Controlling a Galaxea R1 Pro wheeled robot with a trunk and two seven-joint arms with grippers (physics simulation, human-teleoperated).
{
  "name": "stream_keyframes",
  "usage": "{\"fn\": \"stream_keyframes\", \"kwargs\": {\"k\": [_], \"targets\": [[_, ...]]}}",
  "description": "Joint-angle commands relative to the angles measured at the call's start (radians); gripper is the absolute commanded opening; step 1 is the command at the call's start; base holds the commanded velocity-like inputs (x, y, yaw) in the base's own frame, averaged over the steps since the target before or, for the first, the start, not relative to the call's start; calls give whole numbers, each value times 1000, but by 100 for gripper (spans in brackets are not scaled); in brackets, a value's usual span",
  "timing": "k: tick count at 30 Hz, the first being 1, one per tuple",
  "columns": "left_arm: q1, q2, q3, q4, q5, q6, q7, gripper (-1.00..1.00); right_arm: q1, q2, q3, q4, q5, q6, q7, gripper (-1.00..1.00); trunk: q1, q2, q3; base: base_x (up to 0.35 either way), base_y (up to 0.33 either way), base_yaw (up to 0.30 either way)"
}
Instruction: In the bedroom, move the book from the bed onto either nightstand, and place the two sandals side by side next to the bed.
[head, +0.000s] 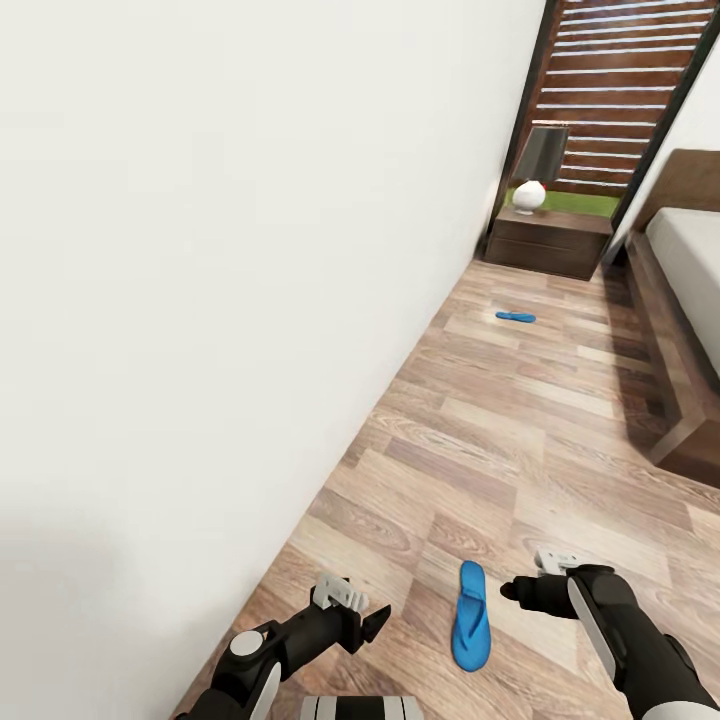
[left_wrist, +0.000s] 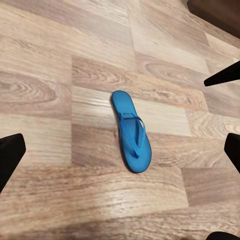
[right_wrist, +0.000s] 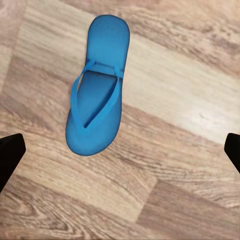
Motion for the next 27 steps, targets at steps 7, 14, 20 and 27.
{"fn": "stream_keyframes", "kwargs": {"k": [7, 14, 20, 27], "targets": [[0, 0, 1, -1, 1, 8, -3, 100, 0, 1, 0, -1, -4, 5, 1, 100, 0, 0, -1, 2, 0, 0], [0, 0, 1, -1, 2, 8, -2, 100, 0, 51, 1, 2, -4, 2, 1, 100, 0, 0, -1, 0, 0, 0], [0, 0, 1, -1, 2, 8, -2, 100, 0, 121, 2, 4, -4, 2, 1, 100, 0, 0, -1, 0, 0, 0], [0, 0, 1, -1, 2, 8, -2, 100, 0, 129, 0, 3, -4, 1, 1, 100, 0, 0, -1, 0, 0, 0]]}}
